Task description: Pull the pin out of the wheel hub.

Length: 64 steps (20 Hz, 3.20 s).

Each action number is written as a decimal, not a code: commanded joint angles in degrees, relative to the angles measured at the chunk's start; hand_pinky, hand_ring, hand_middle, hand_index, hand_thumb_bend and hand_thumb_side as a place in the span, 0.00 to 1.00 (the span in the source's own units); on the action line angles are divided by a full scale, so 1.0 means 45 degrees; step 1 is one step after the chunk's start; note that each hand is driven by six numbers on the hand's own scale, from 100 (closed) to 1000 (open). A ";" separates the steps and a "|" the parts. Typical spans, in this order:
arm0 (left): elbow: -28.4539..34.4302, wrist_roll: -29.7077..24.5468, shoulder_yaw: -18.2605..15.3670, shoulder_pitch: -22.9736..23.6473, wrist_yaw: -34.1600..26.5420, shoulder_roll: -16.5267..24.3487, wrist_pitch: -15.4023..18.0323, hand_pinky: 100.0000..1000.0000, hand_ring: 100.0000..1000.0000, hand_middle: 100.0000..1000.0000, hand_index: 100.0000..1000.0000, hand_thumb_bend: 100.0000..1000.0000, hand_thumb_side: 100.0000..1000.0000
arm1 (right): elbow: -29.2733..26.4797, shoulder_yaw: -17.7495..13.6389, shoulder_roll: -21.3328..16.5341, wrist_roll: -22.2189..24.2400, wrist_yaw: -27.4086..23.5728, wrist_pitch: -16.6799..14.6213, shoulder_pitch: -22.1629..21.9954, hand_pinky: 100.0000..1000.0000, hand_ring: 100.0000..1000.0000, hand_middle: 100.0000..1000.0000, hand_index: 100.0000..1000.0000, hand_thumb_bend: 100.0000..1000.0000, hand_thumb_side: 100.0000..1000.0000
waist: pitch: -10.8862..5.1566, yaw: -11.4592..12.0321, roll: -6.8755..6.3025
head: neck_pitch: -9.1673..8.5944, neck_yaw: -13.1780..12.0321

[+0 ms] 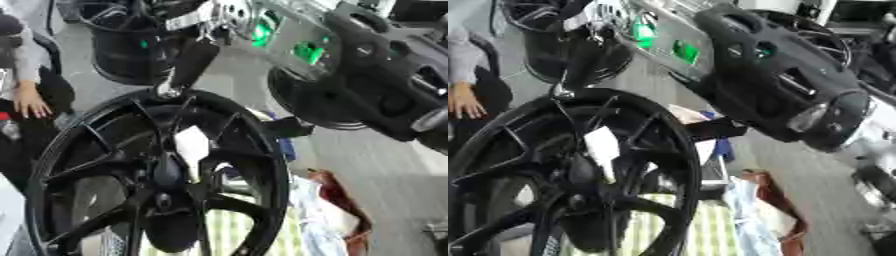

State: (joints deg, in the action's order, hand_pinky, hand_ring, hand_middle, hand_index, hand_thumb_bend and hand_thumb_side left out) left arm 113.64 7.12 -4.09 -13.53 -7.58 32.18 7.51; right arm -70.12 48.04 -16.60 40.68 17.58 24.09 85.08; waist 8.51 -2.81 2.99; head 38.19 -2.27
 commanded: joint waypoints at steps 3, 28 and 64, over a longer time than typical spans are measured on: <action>0.0212 0.0006 -0.0148 0.0028 0.0113 0.0428 0.0008 0.80 0.78 0.67 0.78 0.18 0.46 | 0.0048 -0.0093 -0.0621 0.0633 -0.0790 -0.0482 0.0294 0.81 0.83 0.79 0.85 0.32 0.39 | -0.0145 -0.0104 0.0010 | -0.0138 -0.0174; 0.0212 -0.0056 -0.0078 0.0241 0.0212 0.0665 -0.0053 0.80 0.78 0.67 0.77 0.17 0.47 | -0.0338 0.1368 -0.0168 0.2509 -0.1944 0.0072 0.0897 0.83 0.87 0.82 0.86 0.43 0.06 | -0.0138 -0.0224 0.0309 | 0.0025 -0.0233; 0.0212 -0.0050 -0.0172 0.0272 0.0181 0.0292 -0.0103 0.80 0.78 0.67 0.77 0.15 0.48 | 0.1443 0.0544 -0.0379 0.2509 -0.0760 -0.1605 -0.0687 0.84 0.88 0.85 0.86 0.45 0.01 | 0.0267 0.0019 0.0196 | -0.0314 -0.0025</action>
State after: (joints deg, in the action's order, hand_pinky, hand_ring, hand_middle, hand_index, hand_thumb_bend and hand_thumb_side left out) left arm 113.64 6.88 -4.13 -11.87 -6.81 32.71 7.21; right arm -63.99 51.73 -17.85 51.35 13.40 16.72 81.07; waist 10.50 -2.76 4.38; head 37.63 -2.56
